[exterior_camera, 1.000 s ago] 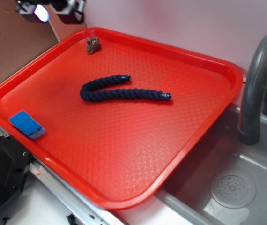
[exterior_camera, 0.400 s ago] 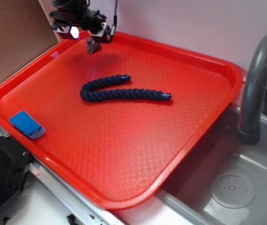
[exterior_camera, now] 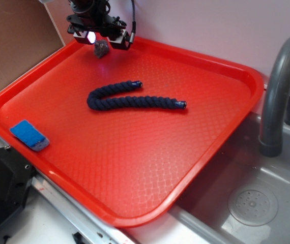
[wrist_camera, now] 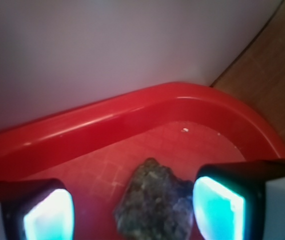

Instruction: Grab the rock.

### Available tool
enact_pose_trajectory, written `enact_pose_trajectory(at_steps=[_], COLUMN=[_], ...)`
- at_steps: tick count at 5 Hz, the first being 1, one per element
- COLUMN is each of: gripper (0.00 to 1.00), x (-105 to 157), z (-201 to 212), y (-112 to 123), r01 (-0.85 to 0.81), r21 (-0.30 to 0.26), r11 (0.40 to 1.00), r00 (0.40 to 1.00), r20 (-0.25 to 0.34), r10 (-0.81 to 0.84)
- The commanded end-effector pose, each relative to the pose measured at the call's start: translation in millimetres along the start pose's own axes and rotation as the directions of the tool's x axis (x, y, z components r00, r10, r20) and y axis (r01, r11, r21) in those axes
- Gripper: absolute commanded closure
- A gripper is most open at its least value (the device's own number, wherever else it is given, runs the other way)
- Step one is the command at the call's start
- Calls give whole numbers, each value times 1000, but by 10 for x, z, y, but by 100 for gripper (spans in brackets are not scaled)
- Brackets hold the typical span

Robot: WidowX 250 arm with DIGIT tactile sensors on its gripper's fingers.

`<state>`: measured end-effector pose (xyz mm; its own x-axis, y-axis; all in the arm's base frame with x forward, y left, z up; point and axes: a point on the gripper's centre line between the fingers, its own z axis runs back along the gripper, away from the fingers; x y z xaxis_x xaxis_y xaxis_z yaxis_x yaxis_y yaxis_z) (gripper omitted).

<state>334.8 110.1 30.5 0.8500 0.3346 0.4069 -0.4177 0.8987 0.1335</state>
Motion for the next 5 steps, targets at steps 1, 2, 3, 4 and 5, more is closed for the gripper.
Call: enact_pose_trajectory(at_steps=[1,2,3,4,5], gripper=[100,100,100,100,100], x=[61,-76,-94,-110,-173], z=[-56,-13,303,692,1114], y=[95,87,92,32,-43], r01=[-41,-15,-26,-17,4], r21=[-66,-107,-99,-41,-52], r11=[997,994,995,999,999], r00=[998,995,980,962,963], r20=[-57,-100,-198,-274,-269], r10=[37,5,6,5,-18])
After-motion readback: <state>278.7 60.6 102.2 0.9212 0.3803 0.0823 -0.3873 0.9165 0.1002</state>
